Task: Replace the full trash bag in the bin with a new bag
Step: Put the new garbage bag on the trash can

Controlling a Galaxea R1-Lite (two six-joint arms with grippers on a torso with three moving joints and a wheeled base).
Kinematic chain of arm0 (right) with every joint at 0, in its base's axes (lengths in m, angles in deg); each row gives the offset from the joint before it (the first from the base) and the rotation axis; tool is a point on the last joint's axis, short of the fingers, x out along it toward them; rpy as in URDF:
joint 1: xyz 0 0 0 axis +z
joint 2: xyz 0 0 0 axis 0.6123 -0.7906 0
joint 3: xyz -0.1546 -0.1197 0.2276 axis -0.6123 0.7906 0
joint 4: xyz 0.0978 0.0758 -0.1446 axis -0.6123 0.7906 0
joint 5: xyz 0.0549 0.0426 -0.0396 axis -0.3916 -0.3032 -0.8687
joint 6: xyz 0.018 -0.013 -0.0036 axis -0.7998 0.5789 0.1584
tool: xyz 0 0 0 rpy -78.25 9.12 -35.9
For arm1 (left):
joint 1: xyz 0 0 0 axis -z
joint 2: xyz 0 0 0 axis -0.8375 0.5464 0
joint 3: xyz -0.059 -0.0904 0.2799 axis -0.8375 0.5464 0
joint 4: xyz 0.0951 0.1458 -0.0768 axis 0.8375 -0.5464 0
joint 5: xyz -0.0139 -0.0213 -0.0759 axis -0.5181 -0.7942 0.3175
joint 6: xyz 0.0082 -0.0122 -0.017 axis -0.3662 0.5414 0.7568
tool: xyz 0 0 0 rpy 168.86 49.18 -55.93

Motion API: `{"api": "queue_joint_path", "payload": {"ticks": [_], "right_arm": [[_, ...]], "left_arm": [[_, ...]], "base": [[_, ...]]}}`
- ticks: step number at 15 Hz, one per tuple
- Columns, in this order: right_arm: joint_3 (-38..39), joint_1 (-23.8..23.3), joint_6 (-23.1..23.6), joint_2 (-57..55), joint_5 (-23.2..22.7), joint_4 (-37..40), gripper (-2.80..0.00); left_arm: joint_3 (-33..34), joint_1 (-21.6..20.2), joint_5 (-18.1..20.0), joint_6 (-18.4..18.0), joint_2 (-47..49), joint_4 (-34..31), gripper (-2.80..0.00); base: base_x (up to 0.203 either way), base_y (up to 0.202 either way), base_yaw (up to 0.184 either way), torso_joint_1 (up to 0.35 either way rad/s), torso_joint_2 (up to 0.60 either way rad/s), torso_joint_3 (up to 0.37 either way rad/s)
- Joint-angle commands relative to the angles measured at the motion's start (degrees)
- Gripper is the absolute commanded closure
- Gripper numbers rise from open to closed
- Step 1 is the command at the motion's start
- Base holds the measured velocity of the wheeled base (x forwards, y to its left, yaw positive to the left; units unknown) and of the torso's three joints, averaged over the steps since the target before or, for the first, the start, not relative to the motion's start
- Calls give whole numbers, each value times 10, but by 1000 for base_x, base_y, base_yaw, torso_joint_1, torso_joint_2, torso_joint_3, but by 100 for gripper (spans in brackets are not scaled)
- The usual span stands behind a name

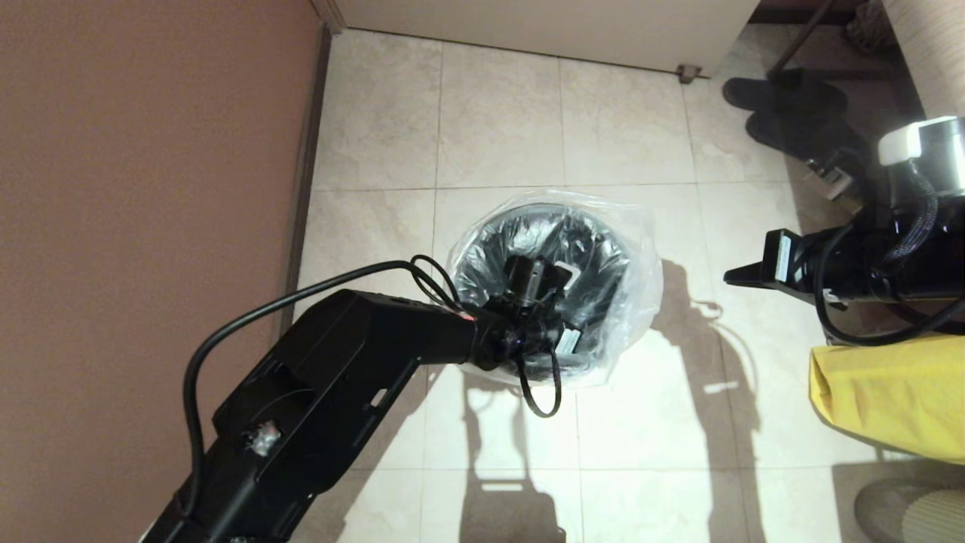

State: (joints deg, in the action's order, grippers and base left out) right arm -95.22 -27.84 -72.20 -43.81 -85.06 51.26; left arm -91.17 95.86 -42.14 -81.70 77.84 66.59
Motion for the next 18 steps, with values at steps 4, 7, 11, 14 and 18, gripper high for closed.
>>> {"api": "queue_joint_path", "payload": {"ticks": [4,7,11,14,18], "right_arm": [[0,-1,-2,5,-1,0,0],[0,0,-2,12,-1,1,0],[0,1,-3,39,-1,2,0],[9,30,-2,51,-1,4,0],[30,63,15,51,2,3,0]], "left_arm": [[0,-3,-5,-2,12,29,0],[0,-3,-34,11,-36,37,0],[13,-1,-81,33,-93,34,0],[64,-2,-94,83,-137,28,0],[94,7,-109,122,-159,28,0]], "base": [[0,0,0,0,0,0],[0,0,0,0,0,0],[0,0,0,0,0,0],[0,0,0,0,0,0],[0,0,0,0,0,0]]}}
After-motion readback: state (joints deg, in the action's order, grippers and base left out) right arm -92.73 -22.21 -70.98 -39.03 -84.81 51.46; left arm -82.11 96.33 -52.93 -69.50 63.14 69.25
